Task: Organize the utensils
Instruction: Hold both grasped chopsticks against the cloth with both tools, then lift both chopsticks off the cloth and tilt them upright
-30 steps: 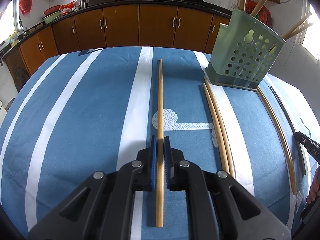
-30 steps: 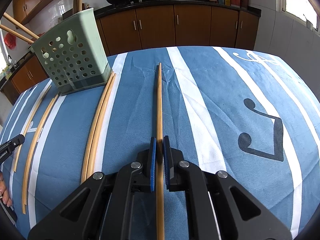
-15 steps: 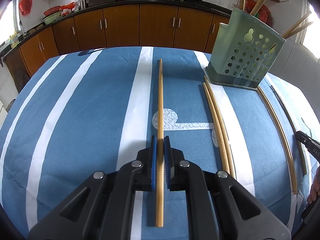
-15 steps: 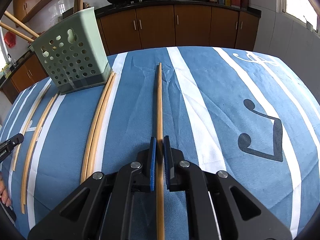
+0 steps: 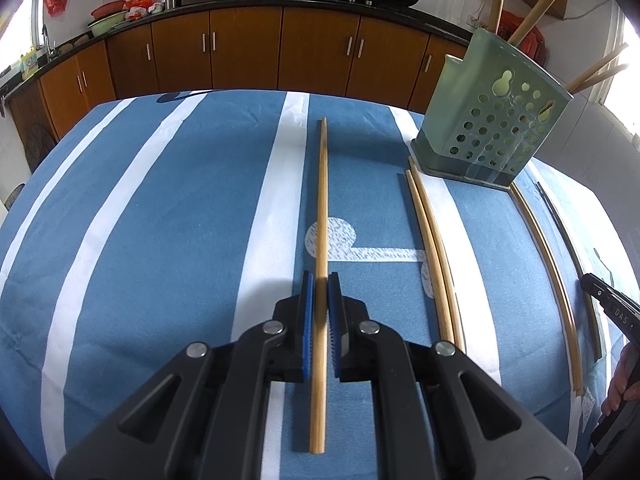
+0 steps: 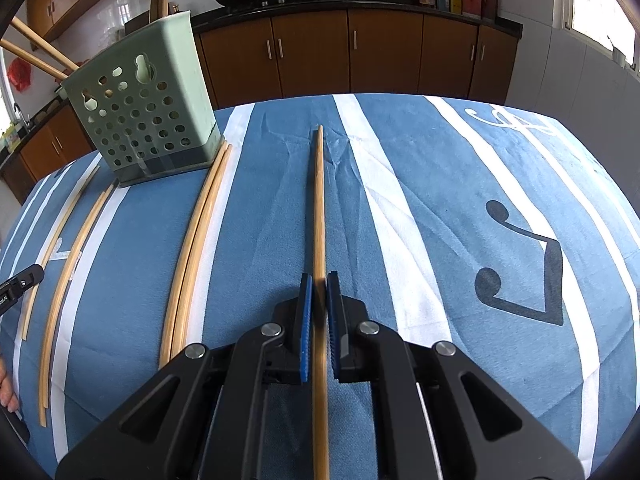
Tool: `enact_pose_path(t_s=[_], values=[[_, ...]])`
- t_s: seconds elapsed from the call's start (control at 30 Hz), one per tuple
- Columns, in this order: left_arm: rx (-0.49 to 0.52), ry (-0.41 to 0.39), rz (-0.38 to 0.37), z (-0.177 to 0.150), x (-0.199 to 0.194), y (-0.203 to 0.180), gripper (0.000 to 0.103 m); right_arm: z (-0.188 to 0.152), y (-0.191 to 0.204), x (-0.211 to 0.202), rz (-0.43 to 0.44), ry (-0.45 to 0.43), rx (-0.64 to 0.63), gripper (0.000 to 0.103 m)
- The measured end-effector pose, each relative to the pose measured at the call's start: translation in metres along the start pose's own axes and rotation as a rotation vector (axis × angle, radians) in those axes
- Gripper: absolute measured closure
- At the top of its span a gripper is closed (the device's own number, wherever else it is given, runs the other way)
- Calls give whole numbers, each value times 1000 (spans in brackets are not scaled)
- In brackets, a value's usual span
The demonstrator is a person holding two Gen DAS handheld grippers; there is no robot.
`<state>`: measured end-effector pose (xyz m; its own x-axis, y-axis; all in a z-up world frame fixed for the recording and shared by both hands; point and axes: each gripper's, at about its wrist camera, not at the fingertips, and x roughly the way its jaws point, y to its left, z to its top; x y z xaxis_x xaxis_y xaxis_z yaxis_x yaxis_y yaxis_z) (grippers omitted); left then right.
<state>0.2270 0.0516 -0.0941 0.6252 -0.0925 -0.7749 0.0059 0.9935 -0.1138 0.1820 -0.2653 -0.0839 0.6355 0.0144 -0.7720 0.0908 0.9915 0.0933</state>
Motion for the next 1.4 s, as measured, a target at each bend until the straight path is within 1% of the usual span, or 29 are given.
enact_pose_path(t_s=[0.27, 0.47, 0.6, 0.77, 0.87, 0.93, 1.03, 1.1, 1.3, 1.4], values=[[31, 1, 37, 0, 0, -6, 93, 0, 1, 0, -12, 0, -10, 94], [6, -1, 8, 0, 0, -2, 93, 0, -3, -1, 8, -1, 6, 94], [-40, -6, -21, -3, -3, 5, 93, -4, -5, -4, 16, -13, 24, 94], [-13, -4, 24, -16, -13, -4, 93, -17, -8, -14, 55, -12, 39, 94], [-8, -3, 17, -22, -17, -6, 94, -19, -10, -16, 68, -13, 51, 95], [-3, -3, 12, -24, -19, -5, 95, -18, -10, -17, 60, -18, 52, 95], [-13, 16, 11, -25, -24, -2, 95, -16, -10, -29, 65, -60, 57, 95], [-30, 7, -4, -23, -34, 2, 95, -13, -10, -44, 72, -105, 60, 95], [-14, -89, -10, -9, -75, 5, 95, 1, -16, -82, 89, -225, 73, 95], [-25, -145, -26, 1, -96, 9, 95, 6, -19, -97, 93, -274, 82, 95]])
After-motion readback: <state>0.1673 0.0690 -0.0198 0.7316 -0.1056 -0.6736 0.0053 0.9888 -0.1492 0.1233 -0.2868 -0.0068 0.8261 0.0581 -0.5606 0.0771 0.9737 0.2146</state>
